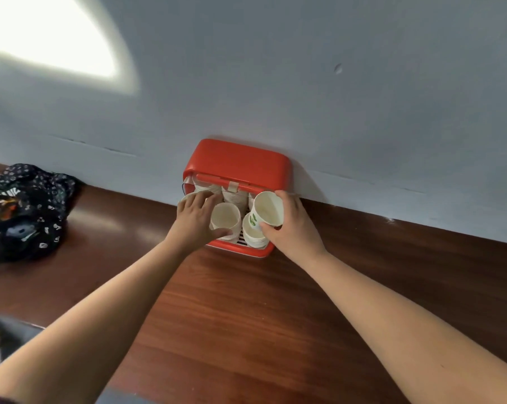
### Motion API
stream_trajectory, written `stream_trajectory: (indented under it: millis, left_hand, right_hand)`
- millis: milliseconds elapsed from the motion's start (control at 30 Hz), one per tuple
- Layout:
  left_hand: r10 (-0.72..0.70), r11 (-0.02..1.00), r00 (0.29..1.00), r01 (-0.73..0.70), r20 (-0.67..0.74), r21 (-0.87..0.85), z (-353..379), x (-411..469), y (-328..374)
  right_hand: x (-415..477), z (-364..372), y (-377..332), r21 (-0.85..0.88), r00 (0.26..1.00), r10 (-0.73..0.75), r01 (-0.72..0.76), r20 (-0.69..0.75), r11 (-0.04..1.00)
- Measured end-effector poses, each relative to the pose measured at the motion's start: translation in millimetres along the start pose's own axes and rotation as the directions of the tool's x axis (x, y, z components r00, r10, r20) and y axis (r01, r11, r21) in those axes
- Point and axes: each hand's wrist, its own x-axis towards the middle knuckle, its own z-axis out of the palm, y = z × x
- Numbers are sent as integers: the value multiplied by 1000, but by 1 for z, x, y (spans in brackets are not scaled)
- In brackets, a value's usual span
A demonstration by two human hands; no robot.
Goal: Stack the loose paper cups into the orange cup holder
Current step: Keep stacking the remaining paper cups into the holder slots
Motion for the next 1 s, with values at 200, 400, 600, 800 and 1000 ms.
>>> stream_trajectory:
  millis: [200, 400, 600, 800, 1000]
  left_hand:
    - [28, 999, 994, -25, 102, -31, 11, 5, -13]
    - [46, 998, 991, -39, 129, -53, 16, 16, -15]
    - [83, 996, 991, -78, 103, -45, 19, 16, -18]
    - [97, 995, 995, -97, 31, -28, 22, 15, -21]
    - [88, 996, 996, -88, 13, -22, 27, 14, -18]
  right_hand:
    - [4, 36, 4, -152, 995, 37, -23, 93, 988]
    - [11, 52, 8, -251, 979, 98, -51, 178, 967]
    - [11, 61, 14, -213, 962, 163, -116, 220, 970]
    - [14, 67, 15, -176, 978, 177, -157, 107, 972]
    - [15, 74, 15, -168, 981, 177, -162, 77, 972]
